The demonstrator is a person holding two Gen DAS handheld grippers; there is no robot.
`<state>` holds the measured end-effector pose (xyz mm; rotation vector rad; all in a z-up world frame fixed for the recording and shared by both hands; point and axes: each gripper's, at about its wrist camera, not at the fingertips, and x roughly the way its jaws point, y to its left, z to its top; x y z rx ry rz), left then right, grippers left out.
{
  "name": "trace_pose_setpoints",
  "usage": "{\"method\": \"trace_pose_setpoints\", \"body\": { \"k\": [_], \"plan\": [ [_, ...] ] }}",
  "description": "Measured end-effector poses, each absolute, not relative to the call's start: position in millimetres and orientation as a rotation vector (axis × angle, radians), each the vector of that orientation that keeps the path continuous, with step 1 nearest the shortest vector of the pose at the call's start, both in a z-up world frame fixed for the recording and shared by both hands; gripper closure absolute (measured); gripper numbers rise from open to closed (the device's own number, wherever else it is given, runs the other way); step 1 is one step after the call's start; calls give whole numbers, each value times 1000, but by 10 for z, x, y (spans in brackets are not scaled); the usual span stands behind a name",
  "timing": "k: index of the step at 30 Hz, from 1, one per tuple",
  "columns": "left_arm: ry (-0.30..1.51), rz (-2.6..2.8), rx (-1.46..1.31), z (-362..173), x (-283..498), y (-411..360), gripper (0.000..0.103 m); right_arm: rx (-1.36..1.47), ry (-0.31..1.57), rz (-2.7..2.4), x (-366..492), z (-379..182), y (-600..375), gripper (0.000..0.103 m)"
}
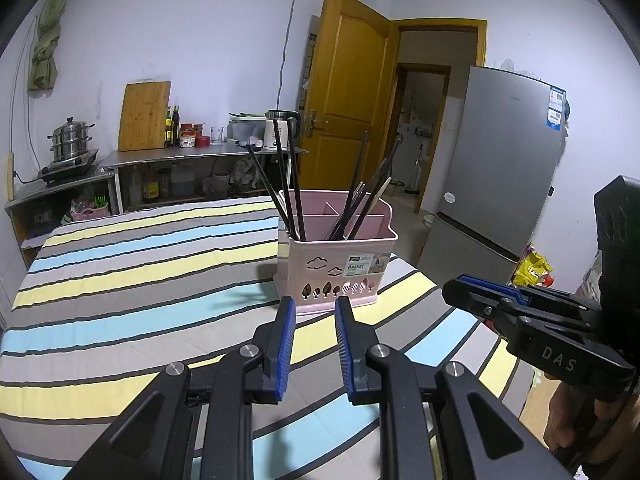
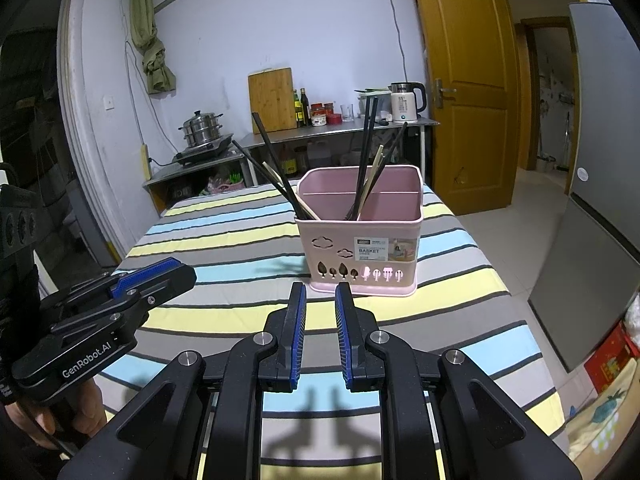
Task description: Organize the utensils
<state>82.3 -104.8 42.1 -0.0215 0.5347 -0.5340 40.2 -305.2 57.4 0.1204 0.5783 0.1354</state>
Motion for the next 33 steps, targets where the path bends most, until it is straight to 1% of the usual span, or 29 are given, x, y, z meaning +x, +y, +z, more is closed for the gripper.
{"method": "trace_pose_setpoints", "body": {
  "k": [33],
  "plan": [
    [526, -553, -5, 364, 793, -1050, 83, 121, 582, 135, 402, 563, -3064, 88]
  ]
}}
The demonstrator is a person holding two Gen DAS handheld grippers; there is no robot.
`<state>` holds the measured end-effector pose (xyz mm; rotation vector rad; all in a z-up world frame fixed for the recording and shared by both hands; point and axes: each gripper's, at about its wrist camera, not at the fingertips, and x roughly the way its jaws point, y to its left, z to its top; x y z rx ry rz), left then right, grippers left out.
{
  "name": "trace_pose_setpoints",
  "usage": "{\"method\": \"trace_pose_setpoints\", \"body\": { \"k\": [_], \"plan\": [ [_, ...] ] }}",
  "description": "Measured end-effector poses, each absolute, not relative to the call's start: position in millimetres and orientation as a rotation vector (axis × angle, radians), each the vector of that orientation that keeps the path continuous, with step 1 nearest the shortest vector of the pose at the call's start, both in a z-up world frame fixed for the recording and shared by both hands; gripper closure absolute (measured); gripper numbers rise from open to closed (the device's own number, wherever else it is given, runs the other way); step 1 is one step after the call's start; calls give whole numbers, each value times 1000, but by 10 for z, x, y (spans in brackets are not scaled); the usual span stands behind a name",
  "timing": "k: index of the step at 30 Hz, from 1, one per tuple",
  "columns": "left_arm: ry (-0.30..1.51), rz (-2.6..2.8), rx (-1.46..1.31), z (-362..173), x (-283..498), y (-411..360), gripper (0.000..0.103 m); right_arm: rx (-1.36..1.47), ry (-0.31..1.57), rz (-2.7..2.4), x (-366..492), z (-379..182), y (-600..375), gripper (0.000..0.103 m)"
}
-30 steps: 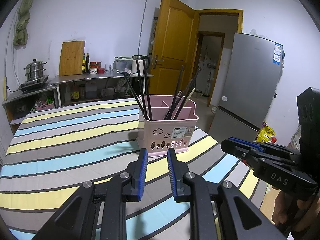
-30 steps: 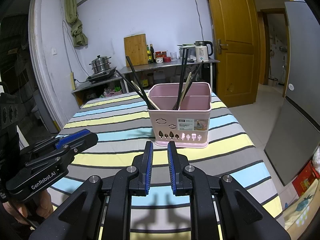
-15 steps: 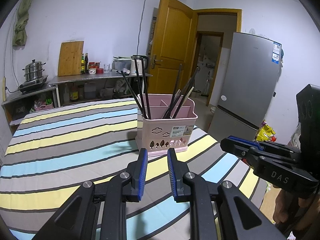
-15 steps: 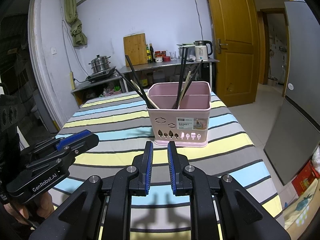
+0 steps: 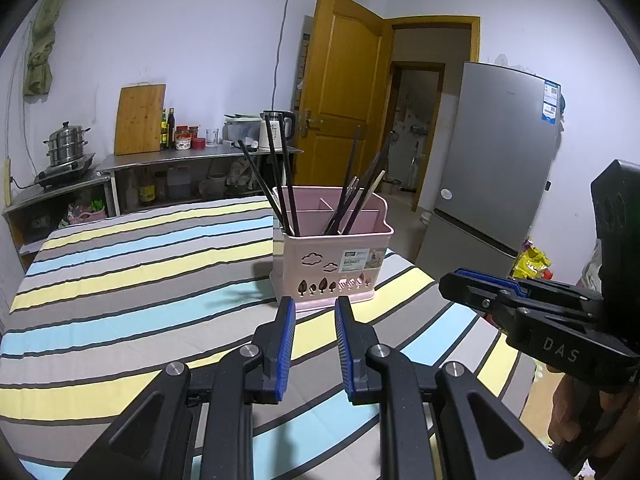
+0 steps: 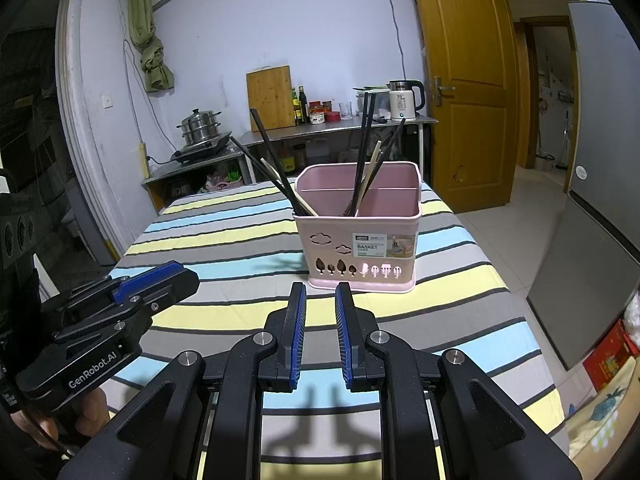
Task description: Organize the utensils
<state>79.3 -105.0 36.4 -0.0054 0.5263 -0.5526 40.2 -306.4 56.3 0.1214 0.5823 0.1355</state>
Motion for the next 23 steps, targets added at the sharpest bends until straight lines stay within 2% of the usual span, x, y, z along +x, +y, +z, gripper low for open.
{"method": "trace_pose_setpoints", "body": {
  "k": [23],
  "plan": [
    [526, -547, 9, 282, 774, -1070, 83, 124, 594, 127, 374, 512, -3097, 88]
  ]
}}
